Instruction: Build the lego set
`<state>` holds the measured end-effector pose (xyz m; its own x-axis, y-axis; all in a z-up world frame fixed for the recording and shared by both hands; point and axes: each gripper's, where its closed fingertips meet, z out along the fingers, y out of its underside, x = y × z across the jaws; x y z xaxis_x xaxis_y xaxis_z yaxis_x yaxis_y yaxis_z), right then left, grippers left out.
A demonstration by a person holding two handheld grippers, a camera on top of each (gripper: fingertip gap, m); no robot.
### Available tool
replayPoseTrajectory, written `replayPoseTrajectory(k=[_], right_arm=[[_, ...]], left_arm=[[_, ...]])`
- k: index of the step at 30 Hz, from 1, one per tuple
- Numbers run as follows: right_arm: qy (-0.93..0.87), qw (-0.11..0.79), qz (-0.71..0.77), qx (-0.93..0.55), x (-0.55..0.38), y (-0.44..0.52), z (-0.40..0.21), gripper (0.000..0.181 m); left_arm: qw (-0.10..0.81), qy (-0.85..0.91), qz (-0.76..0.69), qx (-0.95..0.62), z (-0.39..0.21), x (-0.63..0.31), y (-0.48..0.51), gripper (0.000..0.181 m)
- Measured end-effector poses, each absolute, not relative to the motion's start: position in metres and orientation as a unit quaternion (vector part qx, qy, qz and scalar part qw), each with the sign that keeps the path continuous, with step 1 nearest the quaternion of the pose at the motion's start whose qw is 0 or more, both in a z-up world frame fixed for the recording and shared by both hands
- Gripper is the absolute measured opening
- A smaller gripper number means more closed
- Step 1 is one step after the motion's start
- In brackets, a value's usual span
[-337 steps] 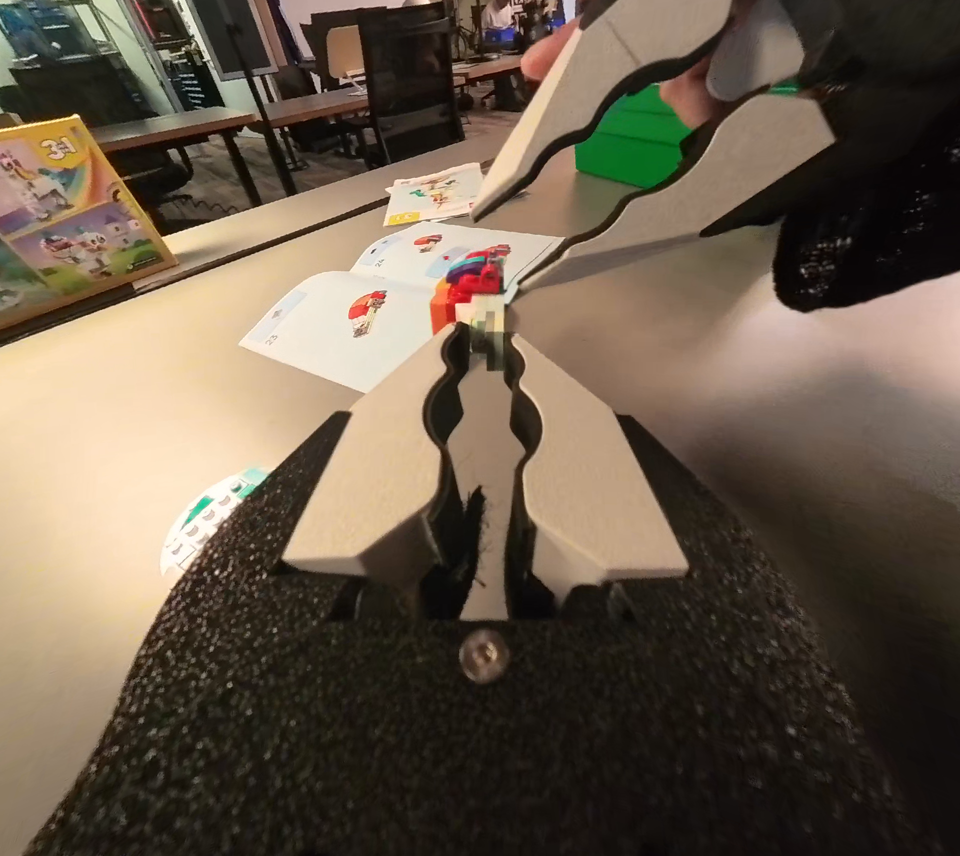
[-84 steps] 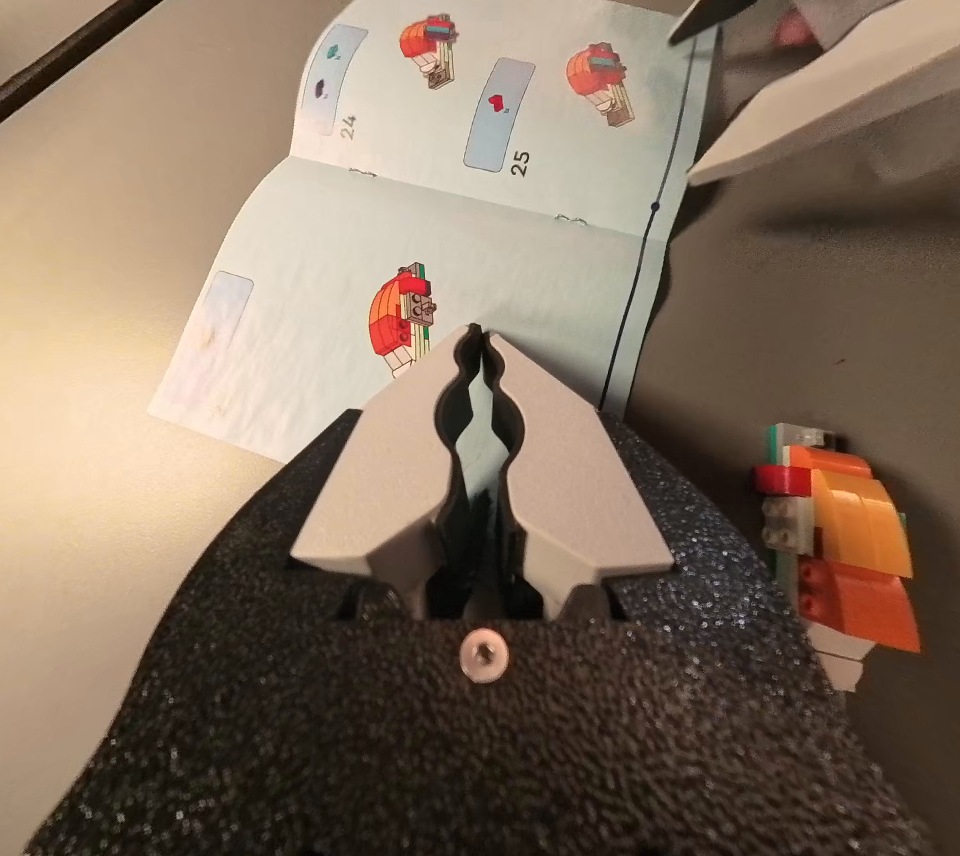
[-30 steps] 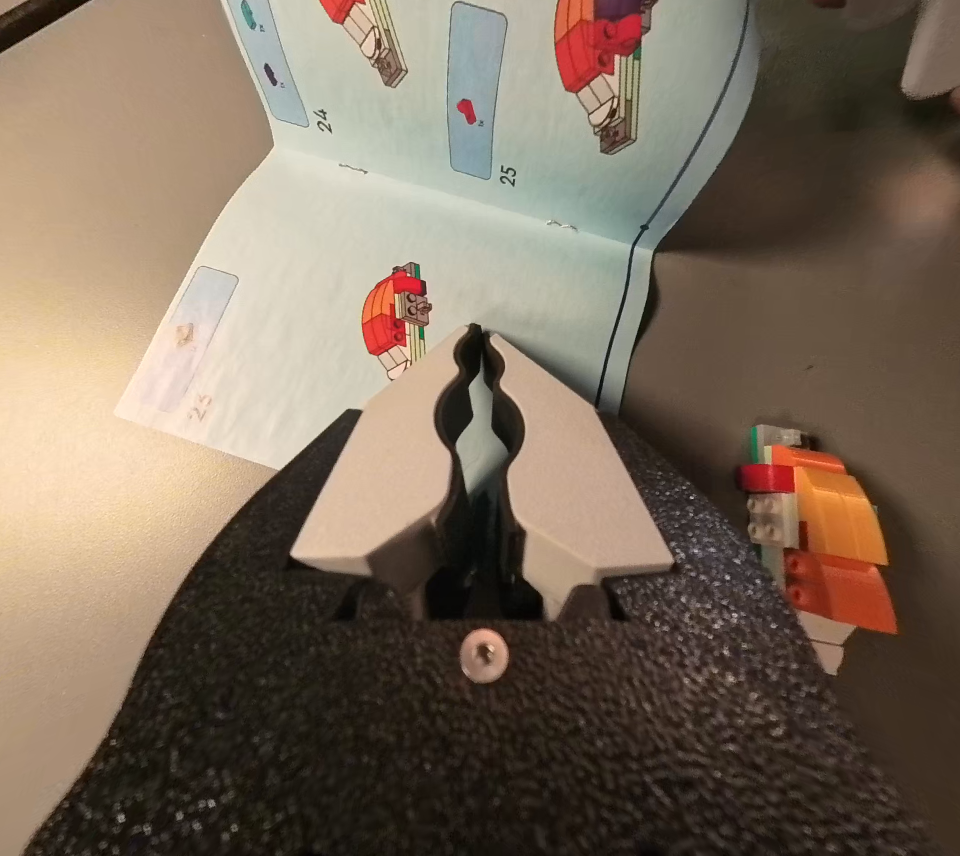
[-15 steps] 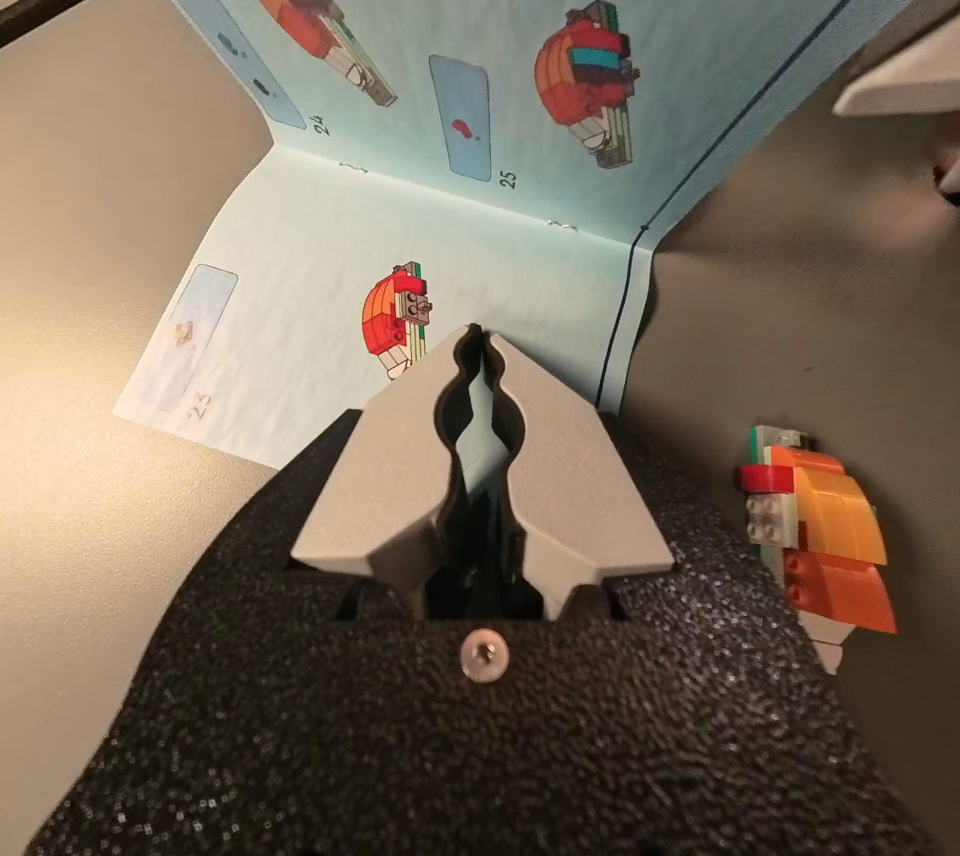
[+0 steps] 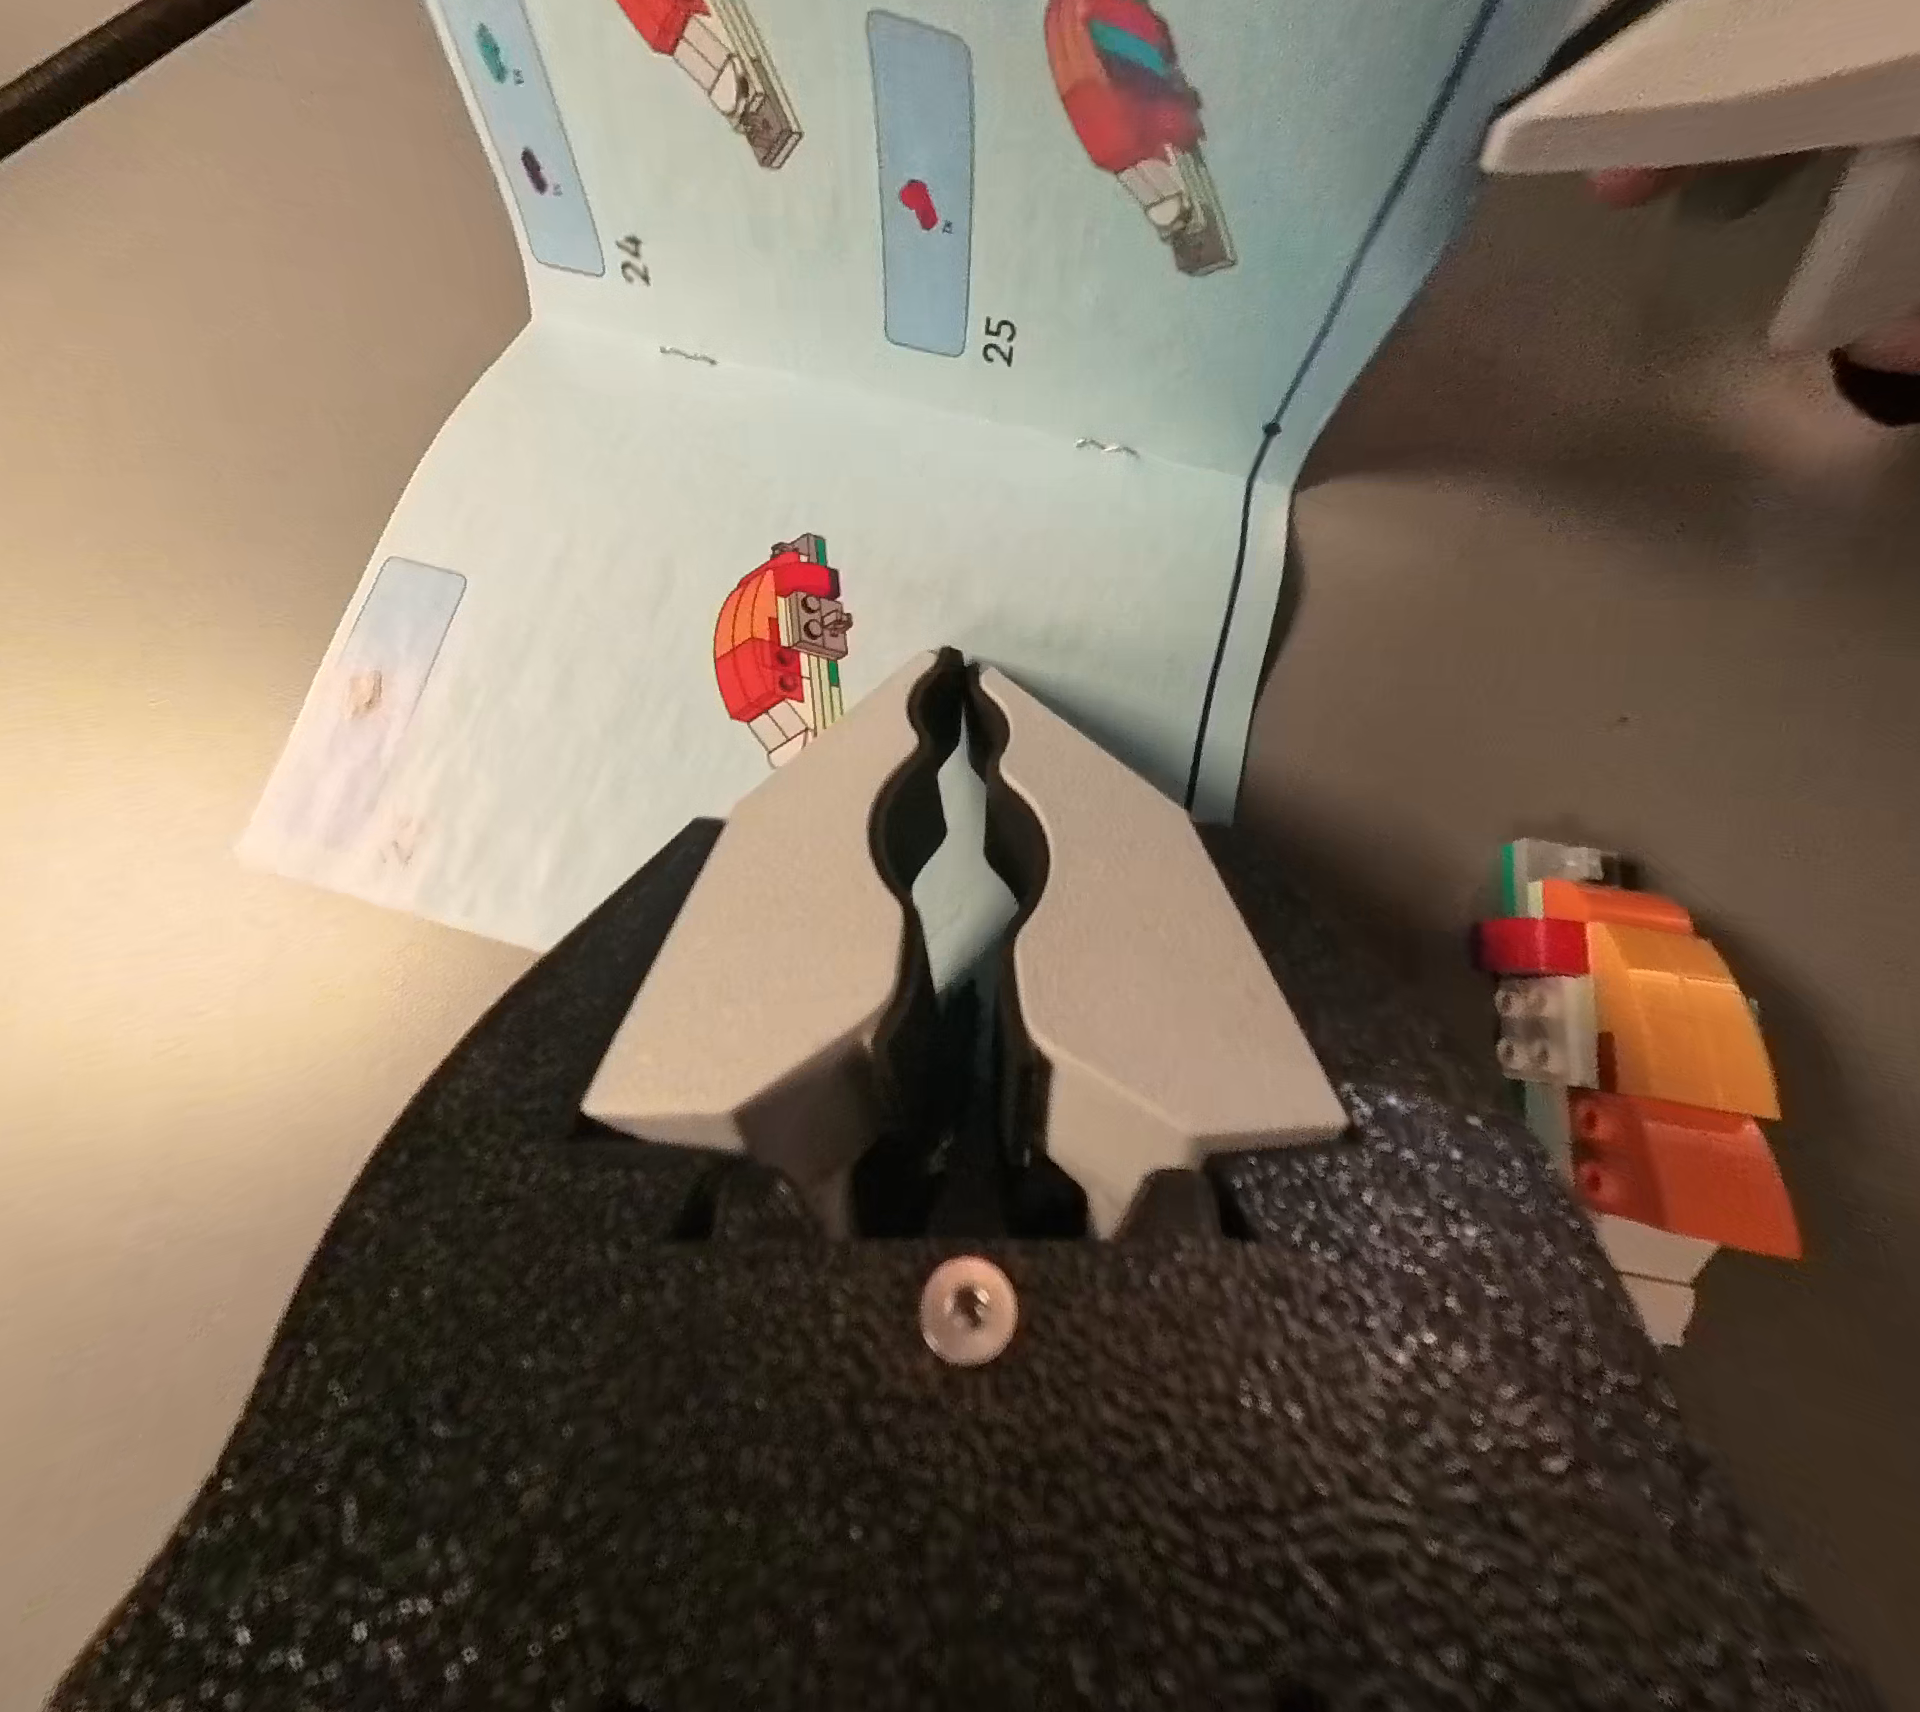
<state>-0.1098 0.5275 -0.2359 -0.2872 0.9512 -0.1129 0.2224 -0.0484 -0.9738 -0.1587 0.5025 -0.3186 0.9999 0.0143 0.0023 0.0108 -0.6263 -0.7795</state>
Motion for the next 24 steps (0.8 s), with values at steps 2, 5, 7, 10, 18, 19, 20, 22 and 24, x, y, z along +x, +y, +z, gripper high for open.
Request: replayPoseTrajectory(k=[2,5,7,10,18,19,20,22,24], right_arm=[[-0.586,0.323,0.551,-0.498,-0.110,0.528,-0.236,0.000],[-0.566,0.299,0.578,-0.506,-0.110,0.529,-0.235,0.000],[-0.556,0.285,0.592,-0.509,-0.111,0.529,-0.235,0.000],[-0.544,0.262,0.618,-0.503,-0.110,0.525,-0.233,0.000],[-0.566,0.255,0.642,-0.451,-0.110,0.507,-0.230,0.000],[-0.570,0.256,0.642,-0.444,-0.110,0.505,-0.230,0.000],[-0.573,0.258,0.644,-0.437,-0.110,0.503,-0.229,0.000],[-0.579,0.259,0.648,-0.422,-0.109,0.499,-0.227,0.000],[-0.582,0.259,0.651,-0.413,-0.110,0.497,-0.225,0.000]], left_arm=[[0.441,-0.003,0.001,-0.897,-0.317,-0.155,0.504,0.000],[0.476,-0.027,-0.007,-0.879,-0.303,-0.152,0.510,0.015],[0.534,-0.028,-0.047,-0.844,-0.279,-0.142,0.516,0.032],[0.624,-0.032,-0.115,-0.772,-0.238,-0.133,0.516,0.040],[0.666,-0.073,-0.296,-0.681,-0.208,-0.127,0.510,0.059],[0.664,-0.073,-0.309,-0.677,-0.208,-0.125,0.510,0.059],[0.661,-0.073,-0.318,-0.676,-0.209,-0.124,0.510,0.059],[0.650,-0.071,-0.331,-0.680,-0.212,-0.120,0.511,0.059],[0.642,-0.071,-0.343,-0.682,-0.215,-0.116,0.512,0.060]])
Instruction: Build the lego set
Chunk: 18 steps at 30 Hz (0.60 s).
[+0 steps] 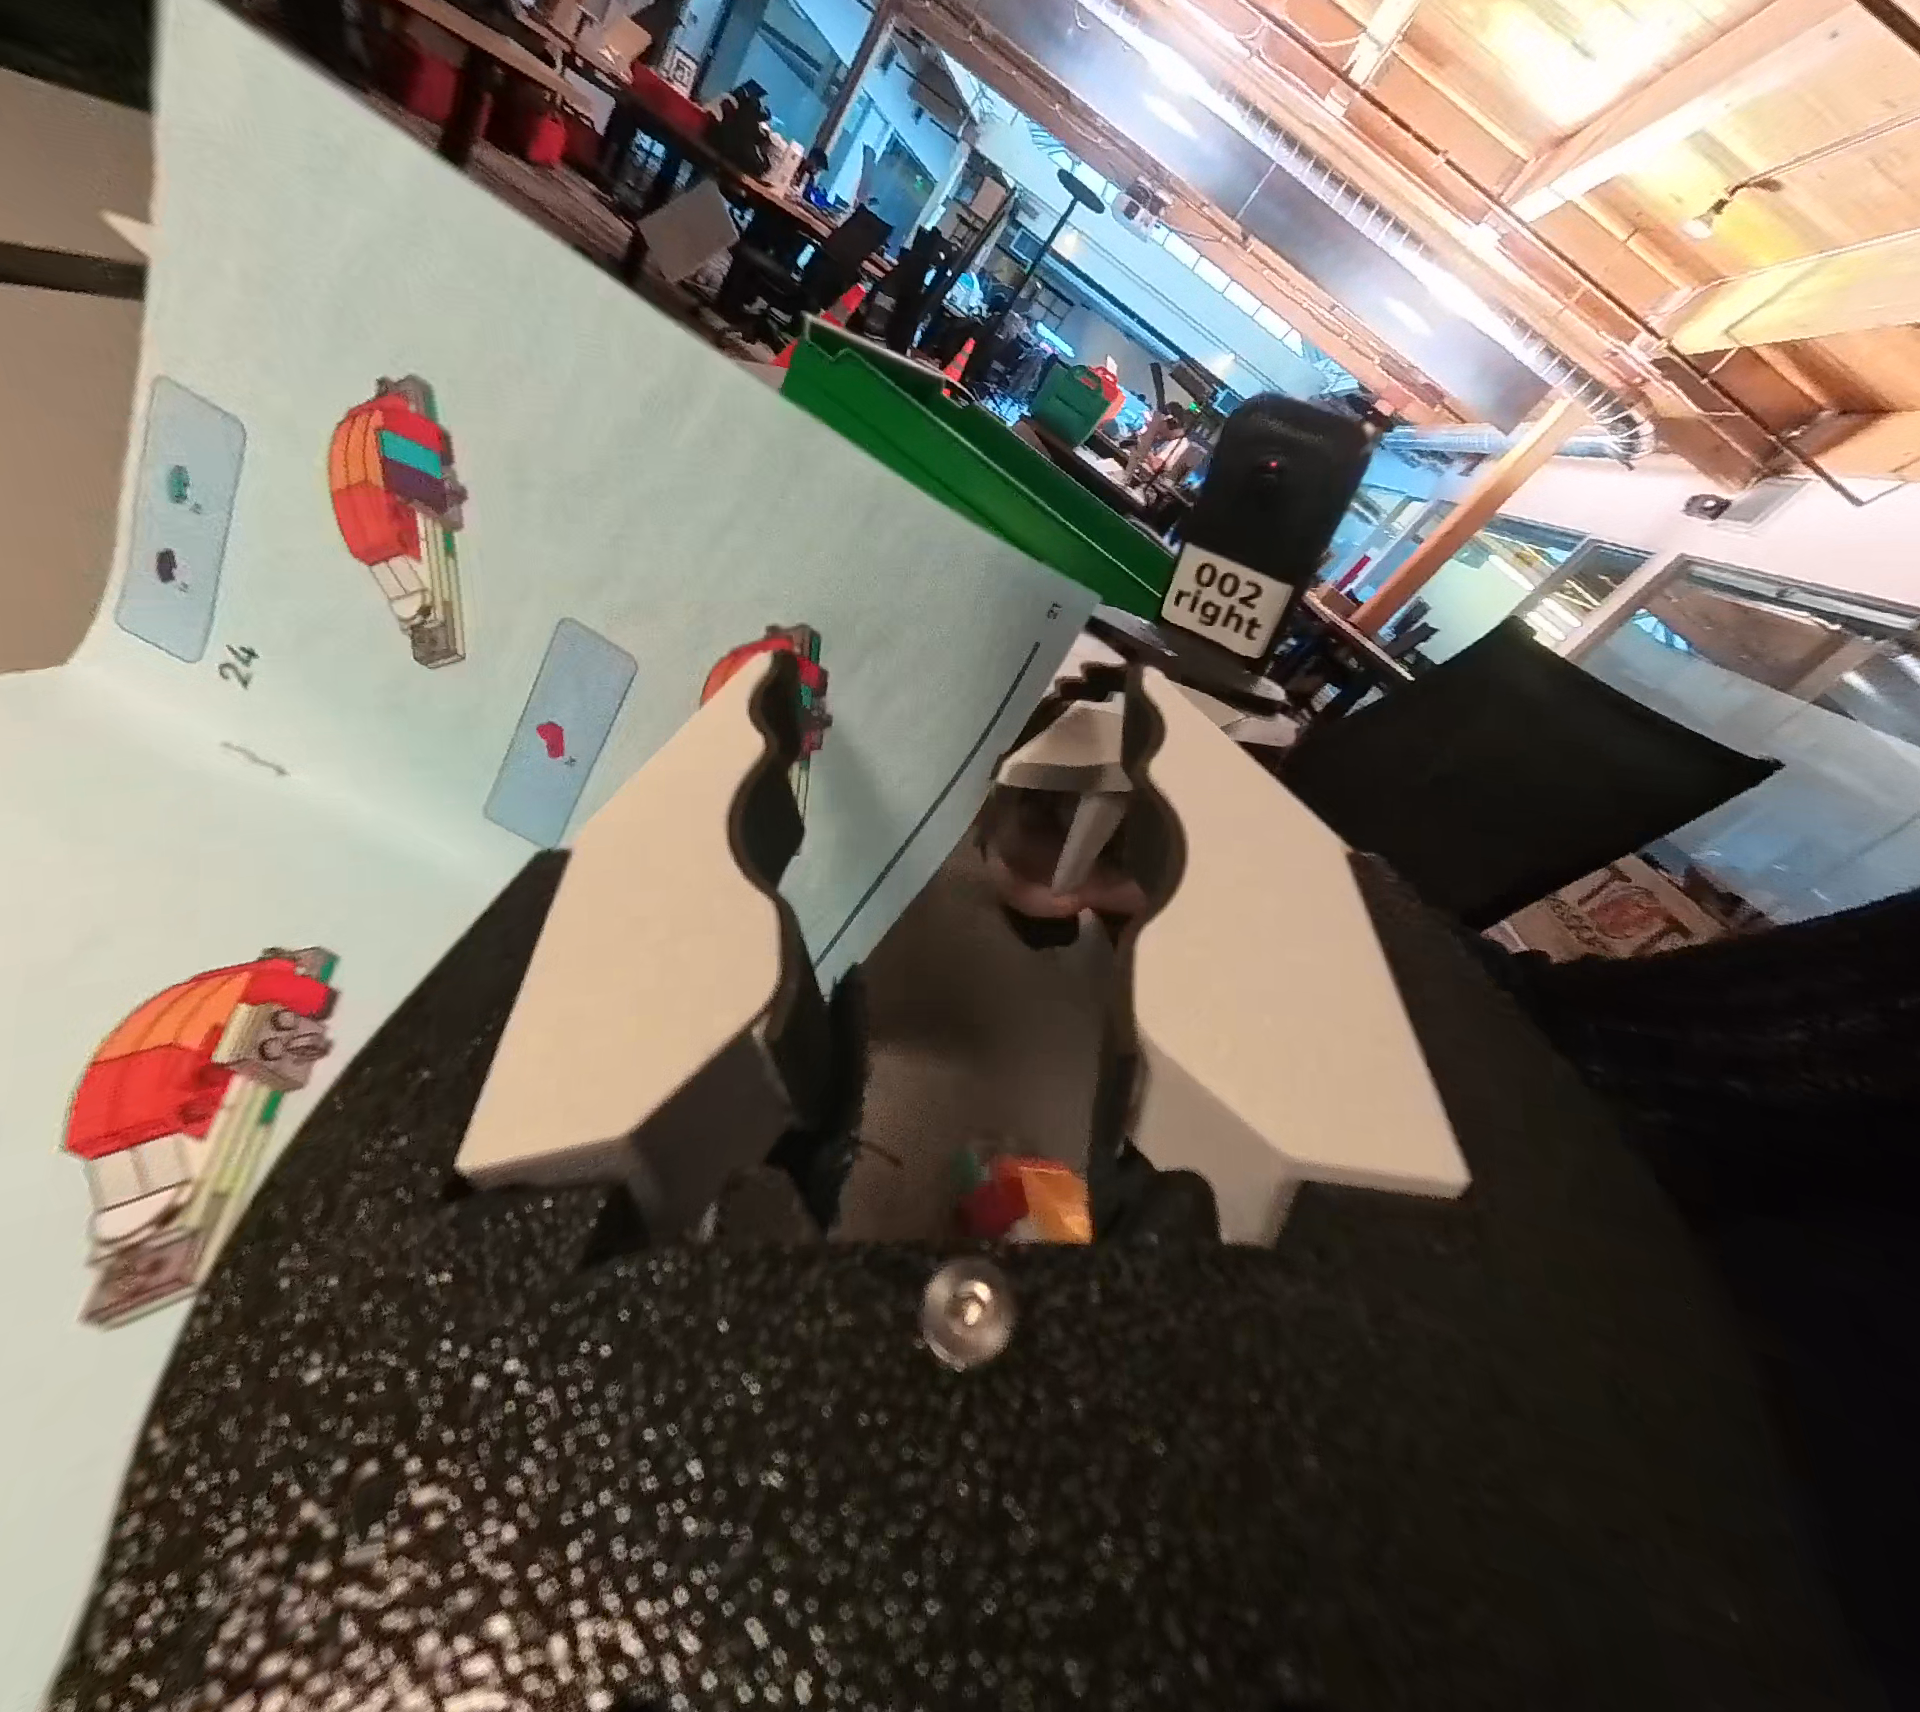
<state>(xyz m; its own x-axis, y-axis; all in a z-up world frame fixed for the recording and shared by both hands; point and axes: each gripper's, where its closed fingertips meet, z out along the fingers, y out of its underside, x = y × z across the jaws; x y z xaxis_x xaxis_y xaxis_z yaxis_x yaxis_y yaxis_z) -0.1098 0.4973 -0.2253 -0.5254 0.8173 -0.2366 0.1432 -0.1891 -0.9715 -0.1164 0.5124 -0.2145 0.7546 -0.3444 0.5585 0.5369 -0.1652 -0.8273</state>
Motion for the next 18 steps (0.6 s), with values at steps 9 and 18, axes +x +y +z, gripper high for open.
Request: replayPoseTrajectory(k=[9,18], right_arm=[[-0.585,0.270,0.657,-0.391,-0.113,0.496,-0.221,0.000],[-0.596,0.265,0.662,-0.368,-0.114,0.490,-0.219,0.002]], left_arm=[[0.626,-0.110,-0.461,-0.619,-0.202,-0.114,0.509,0.077],[0.604,-0.117,-0.537,-0.577,-0.195,-0.110,0.506,0.080]])
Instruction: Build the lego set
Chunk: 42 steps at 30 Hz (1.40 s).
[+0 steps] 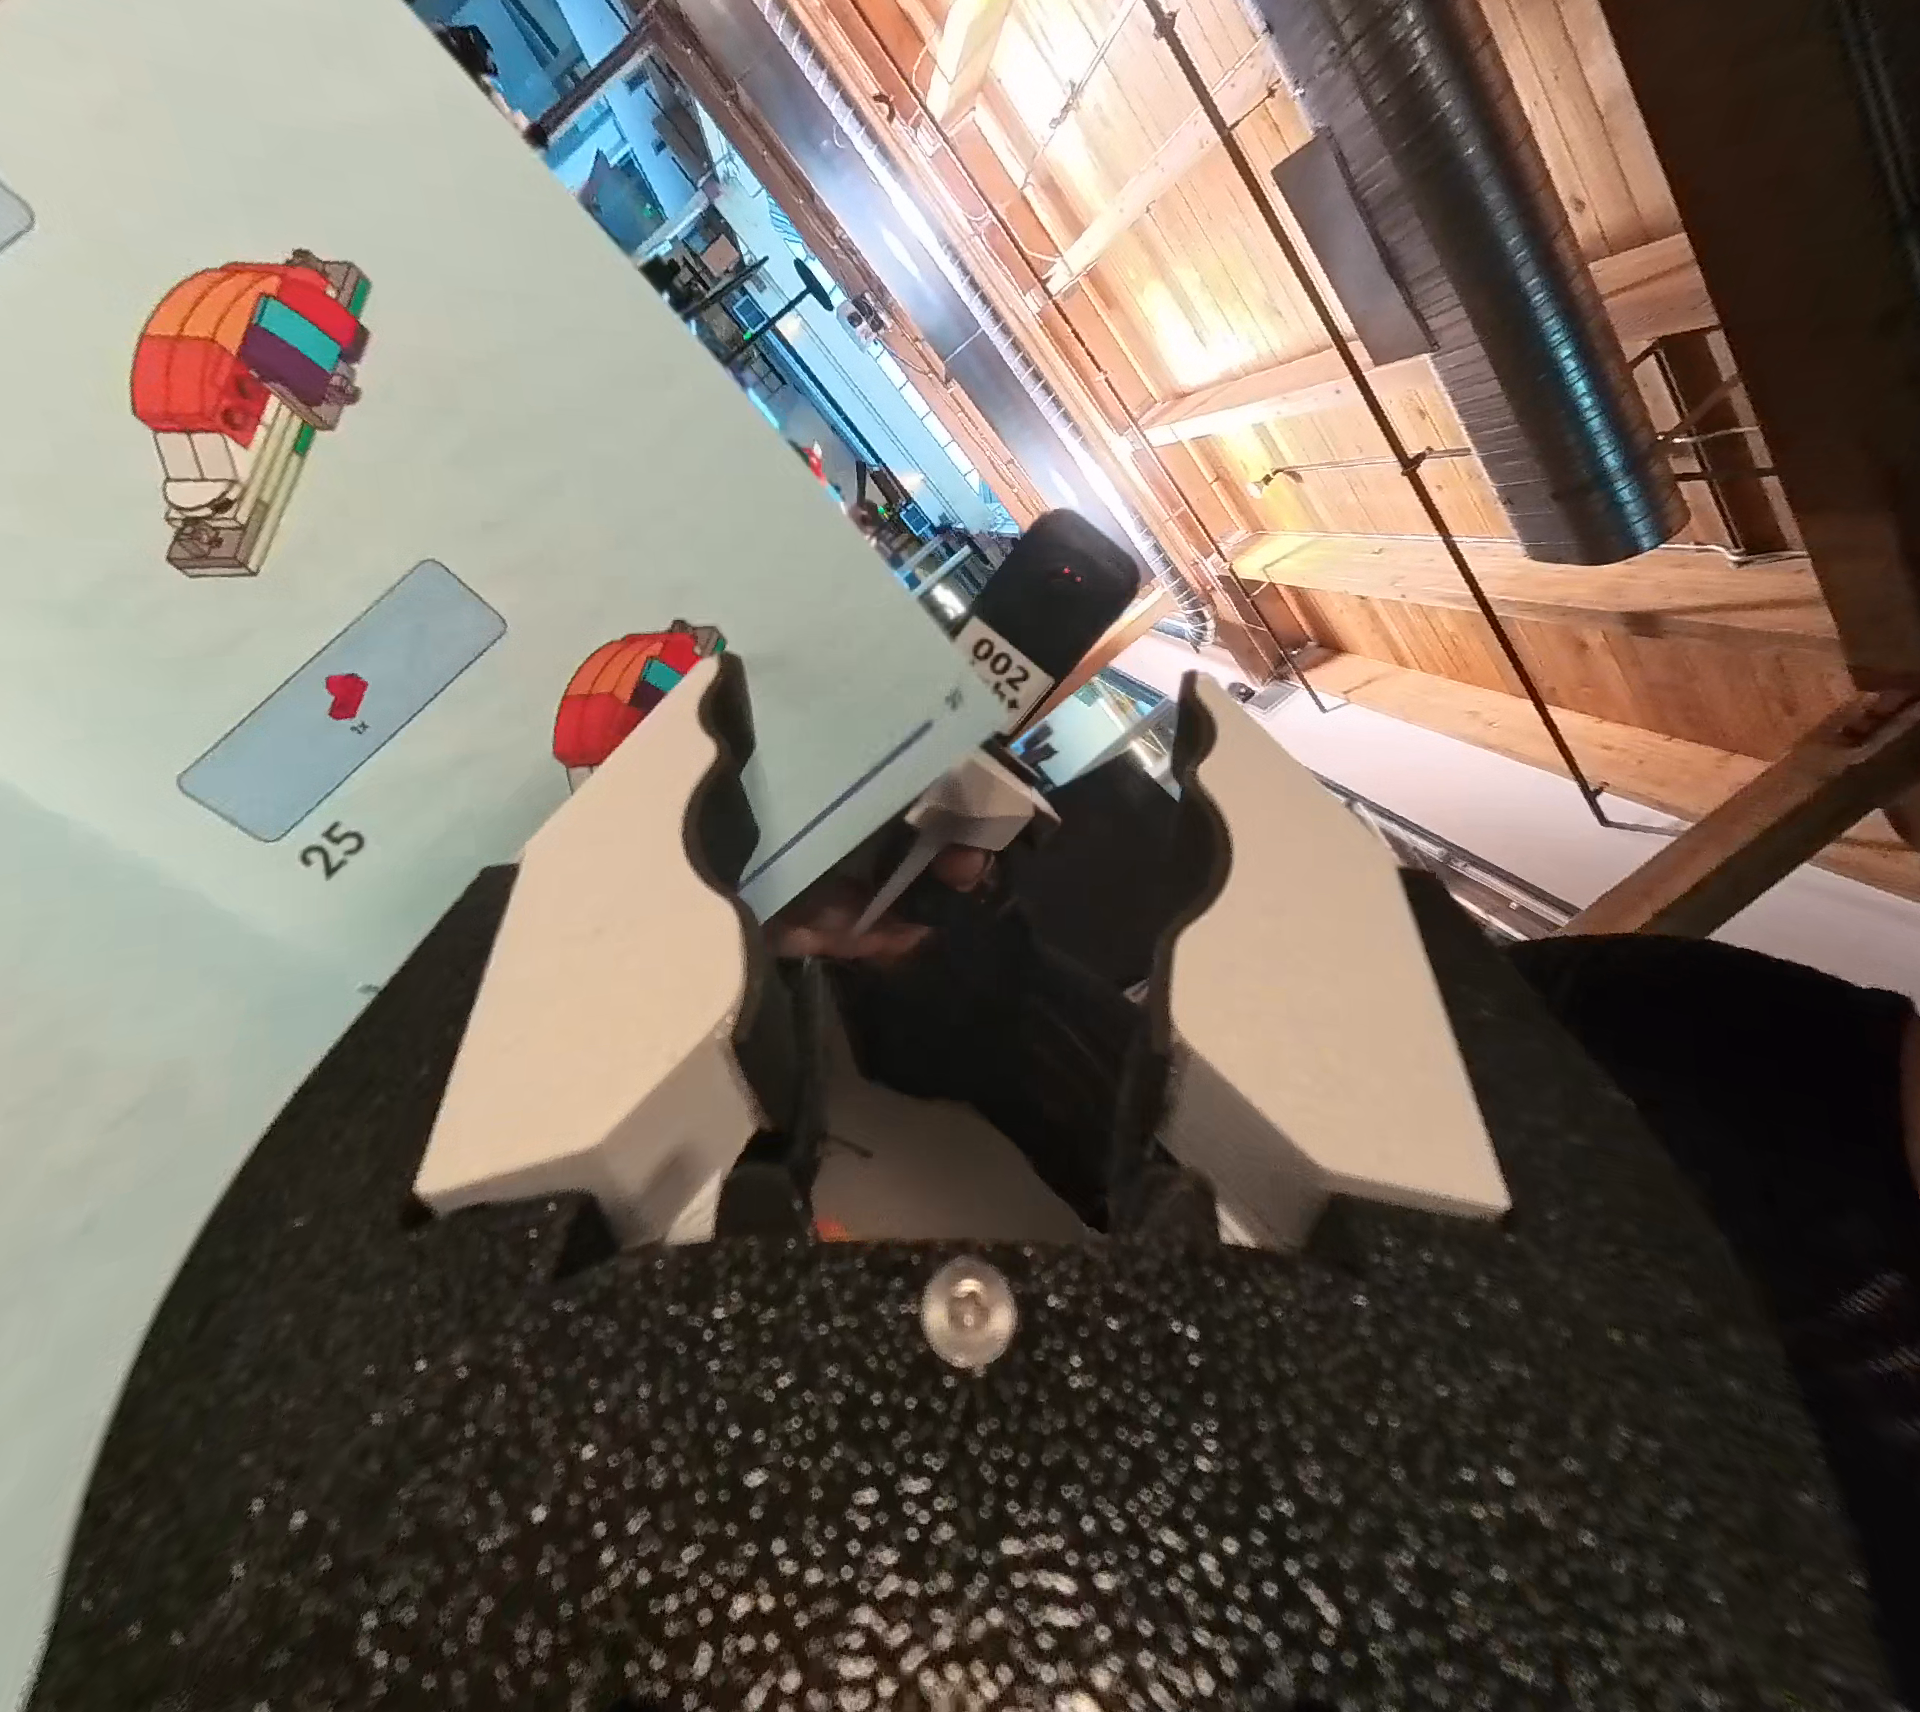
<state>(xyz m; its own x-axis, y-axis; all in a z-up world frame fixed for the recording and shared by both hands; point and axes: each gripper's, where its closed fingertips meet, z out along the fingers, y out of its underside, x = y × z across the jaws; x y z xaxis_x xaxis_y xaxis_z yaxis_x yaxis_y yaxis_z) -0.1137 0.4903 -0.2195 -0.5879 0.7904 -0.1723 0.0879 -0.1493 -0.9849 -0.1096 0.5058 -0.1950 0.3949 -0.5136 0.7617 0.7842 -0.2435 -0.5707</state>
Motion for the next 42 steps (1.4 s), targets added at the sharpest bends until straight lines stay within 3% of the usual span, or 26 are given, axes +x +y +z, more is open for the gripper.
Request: replayPoseTrajectory(k=[8,15,21,27,35,40,42], right_arm=[[-0.592,0.267,0.662,-0.374,-0.116,0.493,-0.220,0.003],[-0.604,0.309,0.629,-0.379,-0.115,0.499,-0.222,0.010],[-0.601,0.340,0.612,-0.385,-0.112,0.506,-0.222,0.027],[-0.595,0.337,0.619,-0.387,-0.109,0.509,-0.221,0.030],[-0.591,0.331,0.625,-0.387,-0.108,0.509,-0.220,0.029],[-0.599,0.330,0.623,-0.381,-0.107,0.504,-0.221,0.029],[-0.602,0.330,0.621,-0.378,-0.107,0.502,-0.221,0.029]], left_arm=[[0.595,-0.114,-0.549,-0.576,-0.196,-0.106,0.506,0.075],[0.638,-0.101,-0.472,-0.600,-0.196,-0.116,0.506,0.044],[0.659,-0.058,-0.392,-0.639,-0.200,-0.111,0.507,0.027],[0.667,-0.017,-0.343,-0.662,-0.204,-0.103,0.509,0.008],[0.676,-0.013,-0.320,-0.663,-0.203,-0.105,0.509,0.015],[0.691,-0.010,-0.322,-0.647,-0.195,-0.104,0.507,0.044],[0.699,-0.002,-0.298,-0.650,-0.194,-0.105,0.507,0.043]])
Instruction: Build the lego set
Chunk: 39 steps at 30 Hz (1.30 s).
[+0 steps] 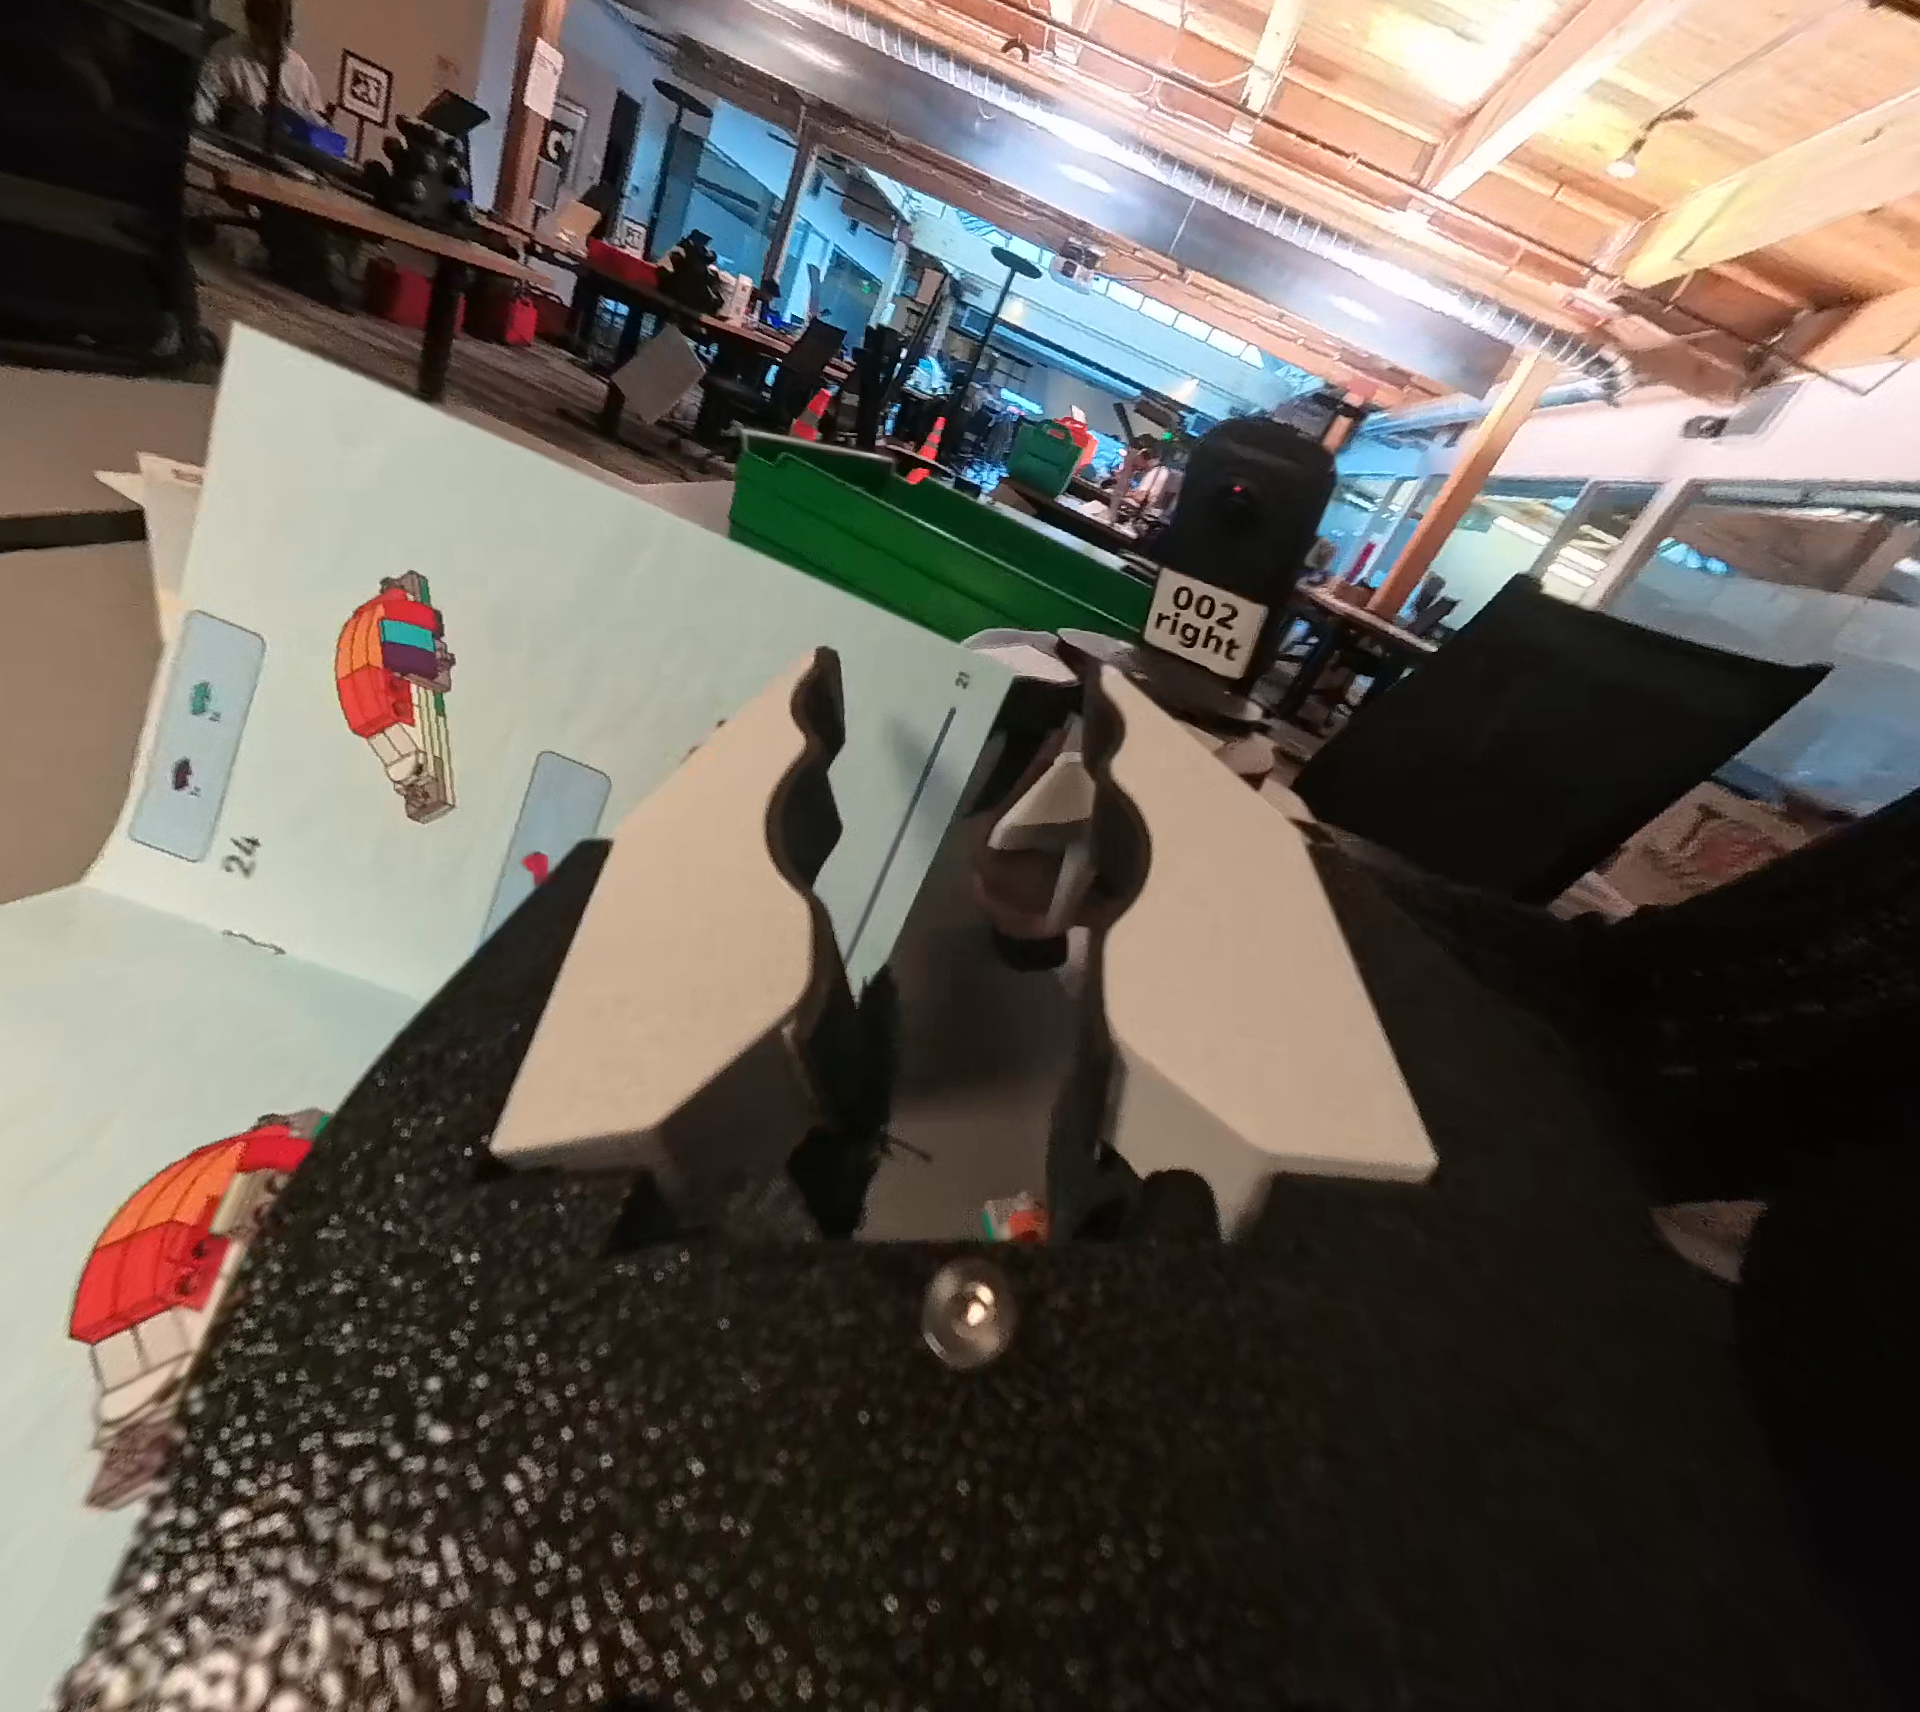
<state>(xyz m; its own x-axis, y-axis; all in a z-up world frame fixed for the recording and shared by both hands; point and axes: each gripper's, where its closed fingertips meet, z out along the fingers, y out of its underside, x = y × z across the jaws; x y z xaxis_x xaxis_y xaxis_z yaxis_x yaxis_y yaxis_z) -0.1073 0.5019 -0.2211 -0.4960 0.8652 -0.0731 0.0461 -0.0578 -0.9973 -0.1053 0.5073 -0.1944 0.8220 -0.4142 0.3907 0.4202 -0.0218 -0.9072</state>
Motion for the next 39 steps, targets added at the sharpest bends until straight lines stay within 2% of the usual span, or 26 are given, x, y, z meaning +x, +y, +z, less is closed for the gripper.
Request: replayPoseTrajectory(k=[13,34,39], right_arm=[[-0.605,0.330,0.620,-0.376,-0.107,0.501,-0.222,0.028],[-0.604,0.329,0.621,-0.375,-0.107,0.500,-0.221,0.026],[-0.604,0.330,0.621,-0.375,-0.107,0.500,-0.221,0.026]], left_arm=[[0.702,0.011,-0.251,-0.666,-0.199,-0.104,0.510,0.033],[0.697,0.007,-0.267,-0.666,-0.201,-0.104,0.510,0.001],[0.686,0.013,-0.273,-0.675,-0.204,-0.102,0.511,0.000]])
